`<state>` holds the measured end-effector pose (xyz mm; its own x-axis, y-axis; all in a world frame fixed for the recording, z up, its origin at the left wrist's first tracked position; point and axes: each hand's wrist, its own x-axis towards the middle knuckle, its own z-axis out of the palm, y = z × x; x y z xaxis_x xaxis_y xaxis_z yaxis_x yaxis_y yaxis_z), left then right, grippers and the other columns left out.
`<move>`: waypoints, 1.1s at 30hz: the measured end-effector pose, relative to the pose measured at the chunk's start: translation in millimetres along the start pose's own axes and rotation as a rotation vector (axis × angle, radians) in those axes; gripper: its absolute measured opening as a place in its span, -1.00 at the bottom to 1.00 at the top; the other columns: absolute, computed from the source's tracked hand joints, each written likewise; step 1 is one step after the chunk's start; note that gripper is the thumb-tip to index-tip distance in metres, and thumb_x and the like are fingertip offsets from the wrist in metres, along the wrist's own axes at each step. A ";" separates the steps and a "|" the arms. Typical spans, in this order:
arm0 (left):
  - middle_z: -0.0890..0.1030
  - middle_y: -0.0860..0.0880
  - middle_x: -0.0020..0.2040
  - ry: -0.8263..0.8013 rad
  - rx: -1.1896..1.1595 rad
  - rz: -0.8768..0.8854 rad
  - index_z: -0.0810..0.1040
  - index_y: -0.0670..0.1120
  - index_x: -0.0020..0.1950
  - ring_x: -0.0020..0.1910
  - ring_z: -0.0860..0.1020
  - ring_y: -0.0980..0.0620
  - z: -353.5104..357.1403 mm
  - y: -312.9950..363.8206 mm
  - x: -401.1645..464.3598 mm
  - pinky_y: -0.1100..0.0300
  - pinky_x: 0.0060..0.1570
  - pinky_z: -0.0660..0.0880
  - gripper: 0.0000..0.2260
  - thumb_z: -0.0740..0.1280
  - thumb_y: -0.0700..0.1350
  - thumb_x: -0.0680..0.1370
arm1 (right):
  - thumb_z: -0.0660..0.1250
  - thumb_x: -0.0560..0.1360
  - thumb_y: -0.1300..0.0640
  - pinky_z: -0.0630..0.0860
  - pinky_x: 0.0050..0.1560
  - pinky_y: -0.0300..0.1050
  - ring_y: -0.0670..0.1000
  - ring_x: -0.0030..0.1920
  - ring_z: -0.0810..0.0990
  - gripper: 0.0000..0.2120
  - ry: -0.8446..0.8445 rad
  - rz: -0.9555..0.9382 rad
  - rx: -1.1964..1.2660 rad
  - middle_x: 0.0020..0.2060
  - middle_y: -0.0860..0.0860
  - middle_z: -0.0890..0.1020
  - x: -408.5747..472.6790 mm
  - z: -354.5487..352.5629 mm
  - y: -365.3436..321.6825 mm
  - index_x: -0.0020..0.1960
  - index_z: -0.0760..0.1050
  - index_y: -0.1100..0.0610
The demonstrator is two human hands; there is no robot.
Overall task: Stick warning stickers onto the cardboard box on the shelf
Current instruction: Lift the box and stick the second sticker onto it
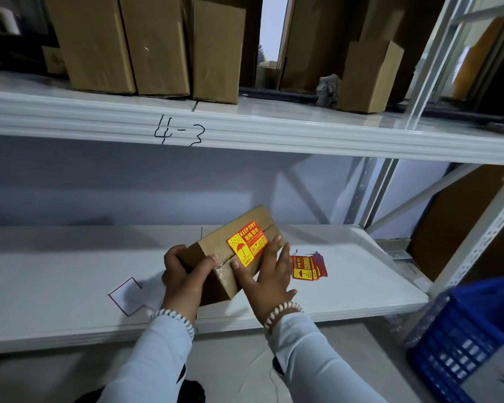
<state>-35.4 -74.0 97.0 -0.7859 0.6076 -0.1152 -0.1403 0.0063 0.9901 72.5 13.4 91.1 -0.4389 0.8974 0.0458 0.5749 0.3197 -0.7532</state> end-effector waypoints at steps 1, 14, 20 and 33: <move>0.36 -0.09 0.30 0.018 0.017 0.033 0.29 0.23 0.21 0.11 0.48 -0.09 0.9 -0.8 0.5 -0.03 0.10 0.49 -0.41 0.47 0.17 0.27 | 0.11 0.43 -0.41 -0.15 0.43 0.40 0.00 0.54 -0.30 -0.09 -0.018 -0.051 0.000 0.53 -0.13 -0.33 0.0 0.5 0.9 0.50 -0.39 -0.16; 0.27 -0.04 0.26 -0.130 0.248 0.136 0.23 0.23 0.29 0.22 0.39 -0.09 3.3 -6.8 -2.3 0.01 0.21 0.41 -0.18 0.42 0.20 0.05 | 0.00 0.28 -0.56 0.40 0.23 0.32 0.27 0.32 0.39 -0.02 -0.045 0.566 0.738 0.47 0.11 0.30 27.6 -4.9 28.2 0.54 0.03 -0.03; 0.36 0.00 0.36 -0.221 -0.005 -0.027 0.16 0.28 0.42 0.23 0.46 -0.11 -2.9 -14.2 7.0 -0.23 0.28 0.41 -0.08 0.42 0.17 0.08 | 0.07 0.46 -0.36 0.47 0.13 0.29 0.16 0.26 0.41 -0.42 0.093 0.572 1.008 0.33 0.05 0.44 27.8 -28.2 40.6 0.33 0.36 -0.05; 0.70 -0.01 -0.37 -0.120 -0.434 -0.277 0.57 -0.01 -0.09 -0.23 0.58 -0.05 0.3 -12.4 10.4 0.10 -0.22 0.48 -0.81 0.21 0.01 0.59 | 0.34 0.35 -0.21 0.40 0.18 0.29 0.12 0.19 0.53 -0.66 -0.121 0.468 1.580 0.10 0.05 0.59 27.6 -37.4 33.3 0.02 0.54 -0.03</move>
<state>-41.7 -67.6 83.5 -0.6130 0.7167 -0.3327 -0.5893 -0.1342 0.7967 105.4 60.2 91.8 -0.5319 0.7693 -0.3540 -0.5289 -0.6283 -0.5705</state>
